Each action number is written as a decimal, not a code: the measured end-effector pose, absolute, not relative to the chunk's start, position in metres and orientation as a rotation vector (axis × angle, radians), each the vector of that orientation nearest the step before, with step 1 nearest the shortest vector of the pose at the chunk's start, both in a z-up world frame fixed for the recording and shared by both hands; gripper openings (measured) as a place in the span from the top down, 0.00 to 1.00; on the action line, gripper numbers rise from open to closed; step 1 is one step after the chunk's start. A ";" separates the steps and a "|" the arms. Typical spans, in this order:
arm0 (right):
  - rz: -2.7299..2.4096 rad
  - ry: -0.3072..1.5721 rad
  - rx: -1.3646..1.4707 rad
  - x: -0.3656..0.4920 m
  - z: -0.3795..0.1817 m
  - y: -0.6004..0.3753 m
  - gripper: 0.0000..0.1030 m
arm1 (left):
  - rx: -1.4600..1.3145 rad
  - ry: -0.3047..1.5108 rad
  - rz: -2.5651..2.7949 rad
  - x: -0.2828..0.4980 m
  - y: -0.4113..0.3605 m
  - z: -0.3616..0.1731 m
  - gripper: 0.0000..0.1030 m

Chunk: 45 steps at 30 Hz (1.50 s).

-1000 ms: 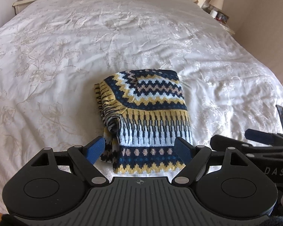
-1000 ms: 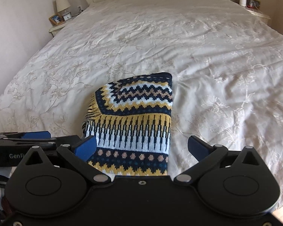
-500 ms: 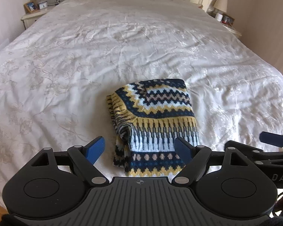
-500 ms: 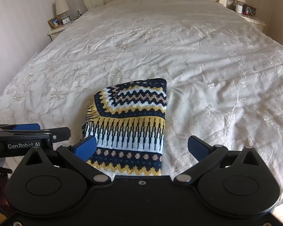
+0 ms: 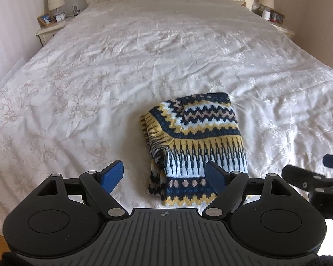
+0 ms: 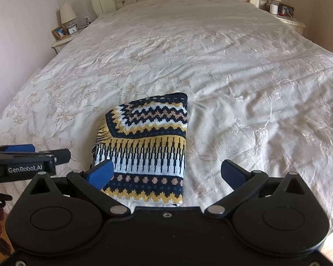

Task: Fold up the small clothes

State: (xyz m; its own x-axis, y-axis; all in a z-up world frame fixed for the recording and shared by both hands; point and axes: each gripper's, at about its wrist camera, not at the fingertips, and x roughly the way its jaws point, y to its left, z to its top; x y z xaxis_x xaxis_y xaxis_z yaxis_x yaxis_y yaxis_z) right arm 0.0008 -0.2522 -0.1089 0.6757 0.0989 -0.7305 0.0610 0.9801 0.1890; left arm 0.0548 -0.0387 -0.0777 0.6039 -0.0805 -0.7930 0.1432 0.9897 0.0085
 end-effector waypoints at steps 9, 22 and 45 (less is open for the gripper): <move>0.011 0.811 0.216 -0.009 -0.104 -0.253 0.01 | 0.016 0.819 -0.114 0.044 -0.033 -0.059 0.22; 0.002 0.801 0.226 -0.018 -0.101 -0.255 0.01 | 0.011 0.790 -0.151 0.032 -0.037 -0.052 0.23; -0.014 0.786 0.232 -0.031 -0.094 -0.247 0.01 | 0.067 0.854 -0.128 0.025 -0.038 -0.061 0.23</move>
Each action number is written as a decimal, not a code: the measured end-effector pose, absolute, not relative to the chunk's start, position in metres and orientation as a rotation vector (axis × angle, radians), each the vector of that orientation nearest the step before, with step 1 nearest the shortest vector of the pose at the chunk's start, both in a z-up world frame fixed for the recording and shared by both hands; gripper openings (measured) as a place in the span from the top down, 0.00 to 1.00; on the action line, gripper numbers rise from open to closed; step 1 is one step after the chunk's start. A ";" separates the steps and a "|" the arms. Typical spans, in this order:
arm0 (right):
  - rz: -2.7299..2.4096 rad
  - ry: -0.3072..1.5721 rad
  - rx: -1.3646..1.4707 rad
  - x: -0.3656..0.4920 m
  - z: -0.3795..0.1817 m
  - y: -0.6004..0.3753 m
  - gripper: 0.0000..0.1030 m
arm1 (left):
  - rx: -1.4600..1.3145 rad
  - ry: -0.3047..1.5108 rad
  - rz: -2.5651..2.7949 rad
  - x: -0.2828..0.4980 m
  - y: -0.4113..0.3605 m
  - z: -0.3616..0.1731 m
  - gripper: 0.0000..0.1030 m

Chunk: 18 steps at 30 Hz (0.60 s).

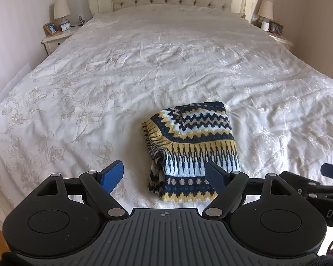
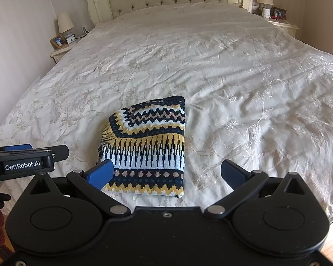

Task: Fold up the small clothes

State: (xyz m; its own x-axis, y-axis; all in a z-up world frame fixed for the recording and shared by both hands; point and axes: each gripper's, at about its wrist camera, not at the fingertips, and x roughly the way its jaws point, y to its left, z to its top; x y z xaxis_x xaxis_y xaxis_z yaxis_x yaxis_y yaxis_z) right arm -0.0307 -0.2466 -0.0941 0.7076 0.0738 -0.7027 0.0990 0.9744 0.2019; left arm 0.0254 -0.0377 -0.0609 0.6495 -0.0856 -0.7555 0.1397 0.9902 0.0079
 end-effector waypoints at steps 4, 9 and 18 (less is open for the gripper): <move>-0.019 0.783 0.237 -0.031 -0.094 -0.246 0.01 | 0.068 0.862 -0.136 0.025 -0.037 -0.062 0.23; -0.018 0.788 0.236 -0.031 -0.094 -0.245 0.01 | 0.071 0.873 -0.118 0.026 -0.035 -0.065 0.23; -0.034 0.776 0.251 -0.031 -0.094 -0.242 0.01 | 0.059 0.895 -0.103 0.031 -0.028 -0.069 0.23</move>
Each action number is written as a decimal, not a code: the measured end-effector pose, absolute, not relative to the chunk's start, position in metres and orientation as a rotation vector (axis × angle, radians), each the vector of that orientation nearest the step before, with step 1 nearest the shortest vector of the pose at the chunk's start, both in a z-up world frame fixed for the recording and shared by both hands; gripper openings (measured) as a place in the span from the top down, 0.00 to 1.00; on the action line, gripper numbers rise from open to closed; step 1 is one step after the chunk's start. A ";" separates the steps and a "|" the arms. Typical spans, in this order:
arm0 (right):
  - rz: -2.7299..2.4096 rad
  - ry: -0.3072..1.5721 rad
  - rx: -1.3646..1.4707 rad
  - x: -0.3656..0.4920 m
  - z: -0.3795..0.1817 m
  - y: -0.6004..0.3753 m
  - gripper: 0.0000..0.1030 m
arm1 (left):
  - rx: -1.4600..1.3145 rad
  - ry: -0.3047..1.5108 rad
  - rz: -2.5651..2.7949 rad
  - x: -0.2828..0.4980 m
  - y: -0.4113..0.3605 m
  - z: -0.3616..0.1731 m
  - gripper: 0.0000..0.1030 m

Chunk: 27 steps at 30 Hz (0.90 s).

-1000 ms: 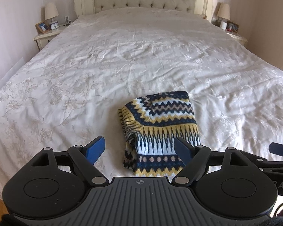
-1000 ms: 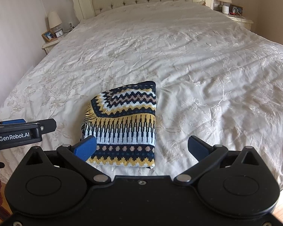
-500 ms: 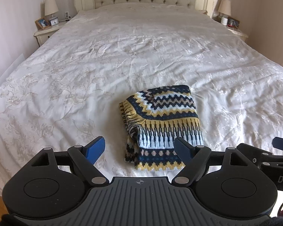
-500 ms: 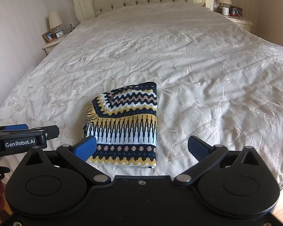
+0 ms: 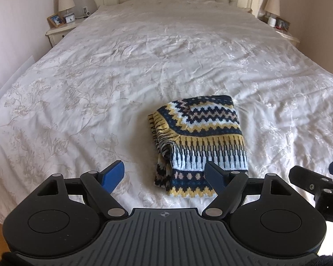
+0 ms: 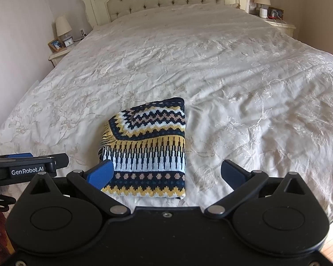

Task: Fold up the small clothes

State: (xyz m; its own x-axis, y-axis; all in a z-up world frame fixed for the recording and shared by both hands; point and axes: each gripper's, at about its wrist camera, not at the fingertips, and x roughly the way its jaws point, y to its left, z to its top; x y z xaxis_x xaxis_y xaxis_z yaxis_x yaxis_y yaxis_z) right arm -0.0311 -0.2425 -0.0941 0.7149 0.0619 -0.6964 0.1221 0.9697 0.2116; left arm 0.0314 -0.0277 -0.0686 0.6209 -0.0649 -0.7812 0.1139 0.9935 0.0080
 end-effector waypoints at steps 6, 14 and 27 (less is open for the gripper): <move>-0.037 0.775 0.257 -0.031 -0.094 -0.243 0.01 | 0.061 0.916 -0.122 0.033 -0.030 -0.072 0.23; -0.045 0.777 0.264 -0.030 -0.096 -0.245 0.01 | 0.068 0.928 -0.129 0.034 -0.032 -0.074 0.23; -0.042 0.784 0.262 -0.025 -0.098 -0.241 0.01 | 0.056 0.941 -0.130 0.040 -0.029 -0.076 0.23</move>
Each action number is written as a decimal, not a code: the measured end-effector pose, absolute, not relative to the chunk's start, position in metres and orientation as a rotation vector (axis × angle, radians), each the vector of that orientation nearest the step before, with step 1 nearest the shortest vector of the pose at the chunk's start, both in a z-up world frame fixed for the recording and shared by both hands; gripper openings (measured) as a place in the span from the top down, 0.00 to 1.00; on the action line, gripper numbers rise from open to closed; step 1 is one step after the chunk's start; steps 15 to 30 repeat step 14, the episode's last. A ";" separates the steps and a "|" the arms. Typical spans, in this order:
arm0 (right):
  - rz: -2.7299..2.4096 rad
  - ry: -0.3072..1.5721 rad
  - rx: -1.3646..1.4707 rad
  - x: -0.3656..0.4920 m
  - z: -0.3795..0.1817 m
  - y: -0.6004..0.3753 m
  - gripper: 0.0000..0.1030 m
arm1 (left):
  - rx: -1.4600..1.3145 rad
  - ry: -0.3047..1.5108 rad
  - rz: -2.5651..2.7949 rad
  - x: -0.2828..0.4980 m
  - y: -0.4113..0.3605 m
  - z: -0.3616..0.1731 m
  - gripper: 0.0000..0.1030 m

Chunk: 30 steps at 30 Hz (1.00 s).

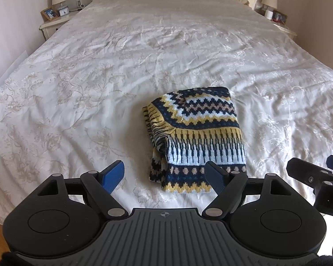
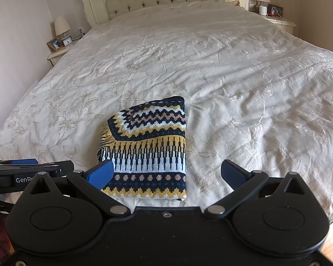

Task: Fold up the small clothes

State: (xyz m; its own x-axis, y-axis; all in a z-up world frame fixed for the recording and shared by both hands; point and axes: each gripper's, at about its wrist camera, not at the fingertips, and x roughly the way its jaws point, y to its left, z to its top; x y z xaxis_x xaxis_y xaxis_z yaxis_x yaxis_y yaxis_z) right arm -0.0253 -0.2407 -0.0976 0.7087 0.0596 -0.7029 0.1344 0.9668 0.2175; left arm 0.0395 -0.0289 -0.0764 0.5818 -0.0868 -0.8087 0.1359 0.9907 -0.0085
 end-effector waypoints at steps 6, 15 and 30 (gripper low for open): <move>-0.042 0.786 0.263 -0.024 -0.098 -0.241 0.01 | 0.057 0.953 -0.131 0.043 -0.032 -0.081 0.23; -0.043 0.790 0.265 -0.021 -0.100 -0.242 0.01 | 0.054 0.957 -0.140 0.047 -0.033 -0.083 0.23; -0.043 0.790 0.265 -0.021 -0.100 -0.242 0.01 | 0.054 0.957 -0.140 0.047 -0.033 -0.083 0.23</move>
